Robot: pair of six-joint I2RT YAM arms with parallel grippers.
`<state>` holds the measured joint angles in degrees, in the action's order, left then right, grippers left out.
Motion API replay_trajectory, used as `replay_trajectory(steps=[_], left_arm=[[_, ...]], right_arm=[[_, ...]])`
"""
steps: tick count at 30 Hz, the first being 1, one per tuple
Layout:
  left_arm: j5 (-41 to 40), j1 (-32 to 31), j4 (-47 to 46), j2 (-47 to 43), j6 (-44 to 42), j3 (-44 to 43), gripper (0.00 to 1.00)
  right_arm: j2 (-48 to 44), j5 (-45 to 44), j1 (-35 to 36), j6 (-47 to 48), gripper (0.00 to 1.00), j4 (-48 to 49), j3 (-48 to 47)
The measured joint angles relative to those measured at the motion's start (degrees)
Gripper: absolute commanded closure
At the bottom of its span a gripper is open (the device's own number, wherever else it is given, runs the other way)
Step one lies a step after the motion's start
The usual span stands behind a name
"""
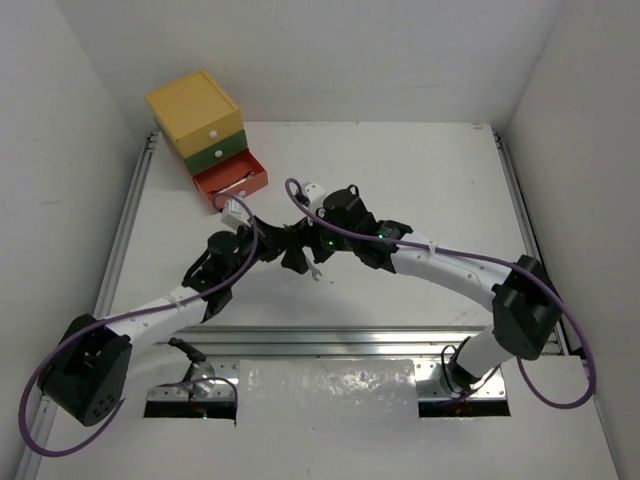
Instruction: Sort the tools into containers
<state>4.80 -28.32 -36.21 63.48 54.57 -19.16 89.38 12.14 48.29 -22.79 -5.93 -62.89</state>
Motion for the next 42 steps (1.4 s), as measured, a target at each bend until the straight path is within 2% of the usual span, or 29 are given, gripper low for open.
replay_trajectory(steps=[3,6,9,11,17,20,24,26,27,30,33,34,38,39,41,42], left_arm=[[-5.49,-0.13,10.54,1.68,-7.98,-10.16,1.00],[-13.77,-0.11,22.05,6.97,-19.52,-26.29,1.00],[-24.17,0.39,28.55,14.93,-33.73,-42.93,1.00],[-29.51,1.27,29.42,19.54,-42.51,-49.94,1.00],[-33.48,9.70,29.53,33.44,-62.36,-60.74,1.00],[-35.21,13.27,28.63,40.17,-69.40,-63.60,1.00],[-37.03,14.71,27.63,46.88,-75.89,-65.18,1.00],[-37.33,14.97,27.41,49.16,-77.24,-65.18,0.89],[-37.35,14.99,27.43,50.05,-77.68,-65.18,0.70],[-37.59,15.04,27.52,52.02,-78.77,-65.18,0.30],[-39.21,15.12,27.65,52.61,-78.40,-65.33,0.18],[-39.98,15.12,28.06,52.61,-78.40,-65.75,0.17],[-42.77,14.27,30.93,52.30,-77.70,-69.79,0.16],[-43.65,13.68,32.15,51.71,-77.55,-70.88,0.23],[-45.81,11.54,34.88,50.53,-76.54,-72.30,0.43],[-46.69,10.16,36.52,50.18,-75.54,-73.00,0.71]], right_arm=[[-3.26,-1.29,0.22,0.26,0.01,-0.63,1.09],[-8.59,-4.68,-0.17,0.63,0.01,-3.06,1.84],[-15.02,-7.87,-1.44,1.60,0.01,-4.48,3.85],[-19.02,-9.66,-2.47,2.32,0.01,-5.75,5.95],[-27.12,-10.67,-3.98,3.78,0.01,-8.48,13.18],[-30.10,-9.92,-3.98,4.11,0.01,-8.76,17.20],[-32.17,-8.33,-3.98,4.31,0.01,-9.20,20.46],[-32.39,-7.39,-3.98,4.37,0.01,-9.16,21.05],[-32.39,-6.93,-3.98,4.39,0.01,-9.14,21.14],[-32.35,-5.79,-3.98,4.44,0.01,-8.94,21.20],[-32.00,-5.42,-3.98,4.48,0.01,-8.39,21.20],[-31.76,-5.42,-3.98,4.55,0.01,-8.20,21.20],[-30.86,-5.75,-3.98,4.87,0.01,-7.80,21.20],[-30.62,-6.10,-3.98,5.05,0.01,-7.82,21.20],[-29.97,-6.99,-3.98,5.27,0.01,-7.80,21.20],[-29.55,-7.37,-3.98,5.33,0.01,-7.76,21.20]])
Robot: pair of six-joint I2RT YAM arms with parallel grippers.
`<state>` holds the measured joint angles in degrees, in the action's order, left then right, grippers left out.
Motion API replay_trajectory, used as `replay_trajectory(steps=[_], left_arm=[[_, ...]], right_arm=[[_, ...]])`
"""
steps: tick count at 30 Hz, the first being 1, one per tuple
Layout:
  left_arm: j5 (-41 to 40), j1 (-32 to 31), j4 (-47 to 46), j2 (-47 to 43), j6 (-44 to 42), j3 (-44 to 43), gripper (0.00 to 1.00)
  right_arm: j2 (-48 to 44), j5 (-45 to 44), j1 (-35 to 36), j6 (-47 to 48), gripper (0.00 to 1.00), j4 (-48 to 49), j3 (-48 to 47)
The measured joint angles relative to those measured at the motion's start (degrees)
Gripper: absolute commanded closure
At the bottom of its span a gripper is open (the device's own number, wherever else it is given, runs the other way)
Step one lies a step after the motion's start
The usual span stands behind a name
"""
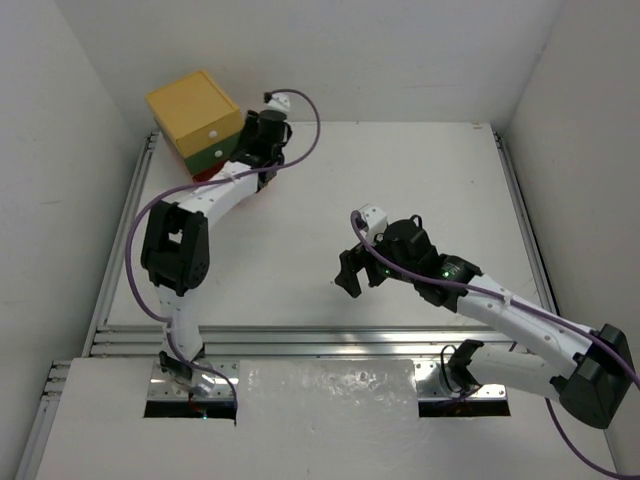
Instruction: Sort the tools into containers
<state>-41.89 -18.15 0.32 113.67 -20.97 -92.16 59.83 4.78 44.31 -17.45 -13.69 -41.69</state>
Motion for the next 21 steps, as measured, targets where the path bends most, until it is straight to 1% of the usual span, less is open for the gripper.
replay_trajectory(steps=[2,3,4,6,8,12,14,17,21], left_arm=[[-0.26,-3.10,3.50,-0.20,2.97,-1.05,0.90],[0.00,-4.70,5.86,-0.17,5.09,-0.85,0.98],[0.42,-6.14,7.45,-0.02,6.56,-0.20,1.00],[0.81,-7.82,9.94,1.14,8.20,0.98,1.00],[-0.31,-8.02,11.54,4.42,9.07,0.94,1.00],[-3.56,-5.86,13.97,13.97,8.63,0.35,1.00],[-4.20,-4.35,13.92,16.63,7.58,0.96,1.00],[-5.22,-2.23,11.65,17.35,5.14,2.71,1.00],[-6.21,-0.31,3.45,17.70,1.20,3.02,1.00]], right_arm=[[1.01,-0.48,0.00,0.13,0.01,0.09,0.00],[1.70,-0.57,0.00,0.13,0.01,0.17,0.00],[2.32,-0.59,0.00,0.13,0.01,0.22,0.00],[3.30,-0.57,0.00,0.13,0.01,0.28,0.00],[3.74,-0.61,0.00,0.17,0.01,0.44,0.00],[4.68,-1.64,0.00,0.68,0.01,1.73,0.11],[5.55,-1.81,0.00,0.81,0.01,2.12,0.33],[6.54,-1.81,-0.15,0.96,0.01,2.54,1.07],[6.86,-1.77,-0.50,1.01,0.01,2.67,1.53]])
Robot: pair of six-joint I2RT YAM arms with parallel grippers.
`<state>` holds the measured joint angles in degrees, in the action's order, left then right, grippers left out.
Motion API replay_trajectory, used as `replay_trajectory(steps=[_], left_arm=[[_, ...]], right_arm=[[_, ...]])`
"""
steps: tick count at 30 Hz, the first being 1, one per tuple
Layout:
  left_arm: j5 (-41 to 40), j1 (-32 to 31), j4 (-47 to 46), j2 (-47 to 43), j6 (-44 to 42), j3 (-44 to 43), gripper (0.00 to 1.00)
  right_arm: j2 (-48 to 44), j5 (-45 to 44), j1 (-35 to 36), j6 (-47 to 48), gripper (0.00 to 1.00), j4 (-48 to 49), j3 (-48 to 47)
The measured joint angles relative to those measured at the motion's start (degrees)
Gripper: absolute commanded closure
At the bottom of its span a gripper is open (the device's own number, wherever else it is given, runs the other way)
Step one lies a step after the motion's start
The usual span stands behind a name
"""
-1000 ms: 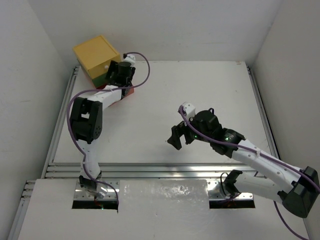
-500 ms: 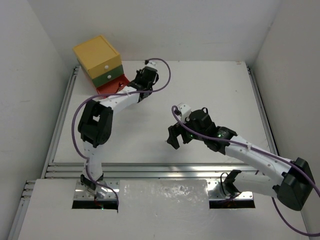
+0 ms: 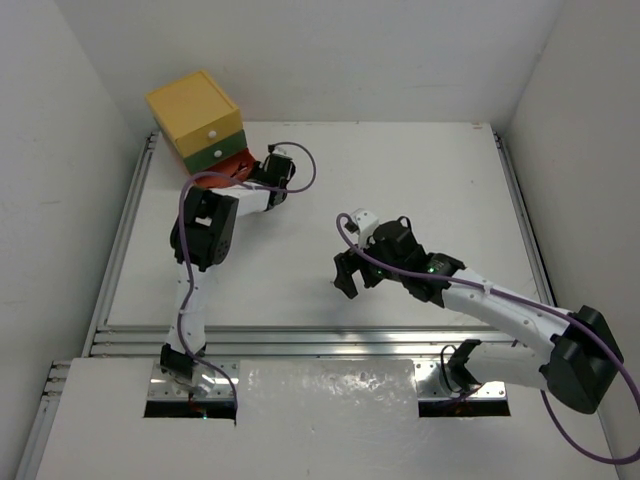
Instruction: Sort the tools into containers
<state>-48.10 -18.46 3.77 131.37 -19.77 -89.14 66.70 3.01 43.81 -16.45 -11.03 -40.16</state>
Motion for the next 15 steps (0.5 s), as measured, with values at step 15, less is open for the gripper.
replay_trajectory(steps=[15], left_arm=[[-2.12,5.33,-14.08,9.90,-11.41,-6.97,1.00]], right_arm=[[0.15,1.77,-0.94,-0.02,0.01,1.16,0.02]])
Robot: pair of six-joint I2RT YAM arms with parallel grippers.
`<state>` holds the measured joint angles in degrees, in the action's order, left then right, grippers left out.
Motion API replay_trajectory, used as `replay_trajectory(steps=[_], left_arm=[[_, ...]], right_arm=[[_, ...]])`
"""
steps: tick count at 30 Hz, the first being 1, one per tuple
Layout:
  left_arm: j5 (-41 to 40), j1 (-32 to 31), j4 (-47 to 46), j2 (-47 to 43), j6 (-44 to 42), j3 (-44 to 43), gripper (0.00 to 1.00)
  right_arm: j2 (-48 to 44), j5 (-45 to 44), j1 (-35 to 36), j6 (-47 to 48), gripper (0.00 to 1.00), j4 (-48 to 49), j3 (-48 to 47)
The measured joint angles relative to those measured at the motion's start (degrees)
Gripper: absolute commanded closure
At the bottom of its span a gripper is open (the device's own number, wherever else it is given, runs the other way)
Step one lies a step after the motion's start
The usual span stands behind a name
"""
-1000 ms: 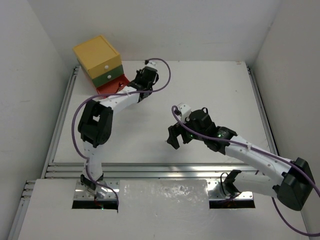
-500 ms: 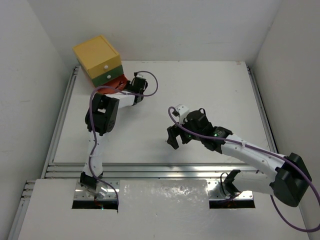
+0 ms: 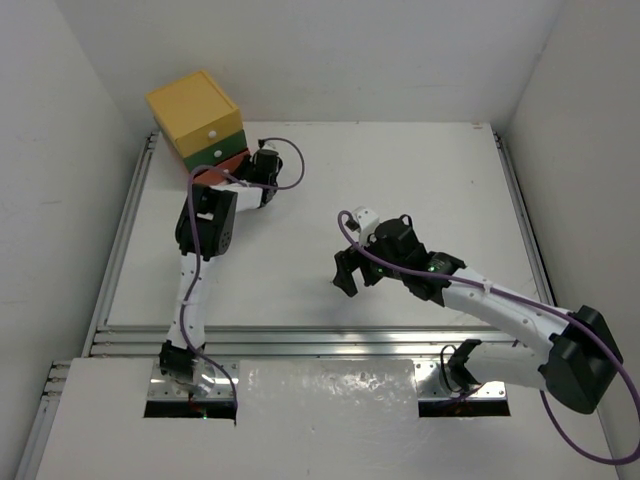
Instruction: Sort the tools into containers
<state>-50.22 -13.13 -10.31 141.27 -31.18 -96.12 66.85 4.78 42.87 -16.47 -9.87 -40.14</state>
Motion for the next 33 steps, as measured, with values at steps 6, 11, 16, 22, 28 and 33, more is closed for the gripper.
replay_trajectory(steps=[6,11,16,22,28,33], left_arm=[[-0.11,0.46,-1.25,3.02,-1.57,-4.09,1.00],[-0.33,0.44,-2.10,3.43,-2.12,-4.39,0.90],[0.52,-0.90,-0.87,-0.46,1.66,-1.20,0.36],[9.64,-8.44,11.98,-20.00,20.13,10.16,0.05],[24.63,-13.99,17.31,-45.77,36.15,19.61,0.04],[29.33,-11.78,21.55,-62.18,46.80,27.30,0.01]], right_arm=[[1.95,0.83,0.00,-0.02,0.01,0.81,0.00],[3.37,1.38,0.00,-0.02,0.01,0.79,0.00],[3.34,1.05,0.00,-0.04,0.01,0.74,0.00],[1.55,-4.09,-0.52,-1.84,0.01,-2.40,-0.66],[-6.93,-12.52,-1.68,-4.15,0.01,-10.16,-3.58],[-16.48,-18.62,-1.88,-6.16,0.01,-17.53,-5.03]])
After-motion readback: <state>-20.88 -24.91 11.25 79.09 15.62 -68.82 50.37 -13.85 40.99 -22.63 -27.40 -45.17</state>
